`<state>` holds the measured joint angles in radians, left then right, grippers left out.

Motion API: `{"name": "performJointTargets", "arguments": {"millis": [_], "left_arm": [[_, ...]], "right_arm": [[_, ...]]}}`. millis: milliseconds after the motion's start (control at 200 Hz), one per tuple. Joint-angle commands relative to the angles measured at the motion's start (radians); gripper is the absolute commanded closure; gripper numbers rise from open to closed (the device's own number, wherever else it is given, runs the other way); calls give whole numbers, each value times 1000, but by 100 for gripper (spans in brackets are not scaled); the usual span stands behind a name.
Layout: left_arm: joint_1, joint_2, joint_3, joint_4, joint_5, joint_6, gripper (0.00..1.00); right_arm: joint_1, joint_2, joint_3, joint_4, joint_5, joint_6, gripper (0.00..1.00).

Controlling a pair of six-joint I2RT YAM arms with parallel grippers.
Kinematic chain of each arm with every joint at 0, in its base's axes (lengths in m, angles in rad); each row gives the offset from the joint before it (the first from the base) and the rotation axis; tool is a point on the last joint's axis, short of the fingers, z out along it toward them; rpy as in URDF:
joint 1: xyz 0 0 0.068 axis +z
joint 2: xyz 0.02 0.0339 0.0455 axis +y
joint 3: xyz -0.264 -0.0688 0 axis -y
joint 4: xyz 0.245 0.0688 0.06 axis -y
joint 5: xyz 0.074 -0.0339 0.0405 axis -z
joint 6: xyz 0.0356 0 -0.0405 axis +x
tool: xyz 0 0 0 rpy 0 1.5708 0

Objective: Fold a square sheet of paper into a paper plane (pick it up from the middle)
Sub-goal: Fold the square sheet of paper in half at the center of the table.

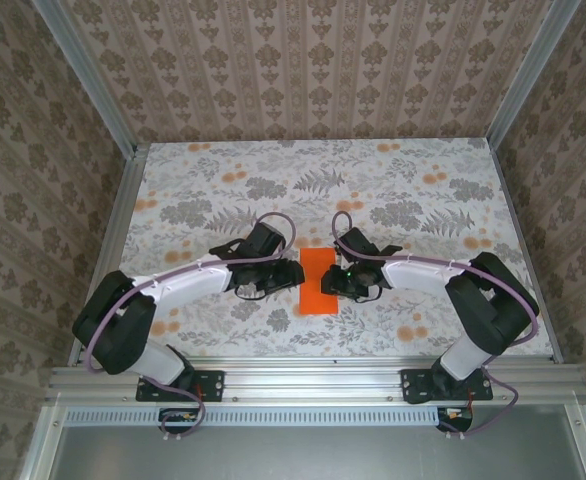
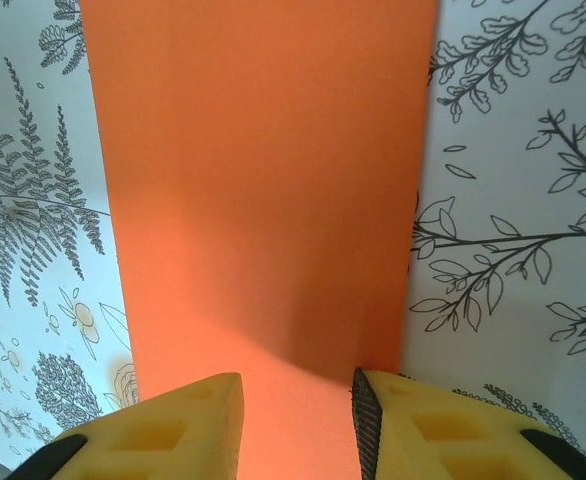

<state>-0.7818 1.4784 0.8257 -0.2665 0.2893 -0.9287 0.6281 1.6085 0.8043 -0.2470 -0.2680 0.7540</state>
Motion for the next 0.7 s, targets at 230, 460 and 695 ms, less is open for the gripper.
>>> {"name": "performJointTargets", "arguments": {"millis": [230,460,695], "left_arm": [[3,34,-9,22,35,-16,52],[-2,50,-5,29,44,-15,52],[-13,65,-5,34,50,-16,53]], "right_arm": [[-5,-17,15,-39,23,-10,63],[-5,8,4,-28,29,-6,63],[-5,-9,-22,-36,52,-2,62]]}}
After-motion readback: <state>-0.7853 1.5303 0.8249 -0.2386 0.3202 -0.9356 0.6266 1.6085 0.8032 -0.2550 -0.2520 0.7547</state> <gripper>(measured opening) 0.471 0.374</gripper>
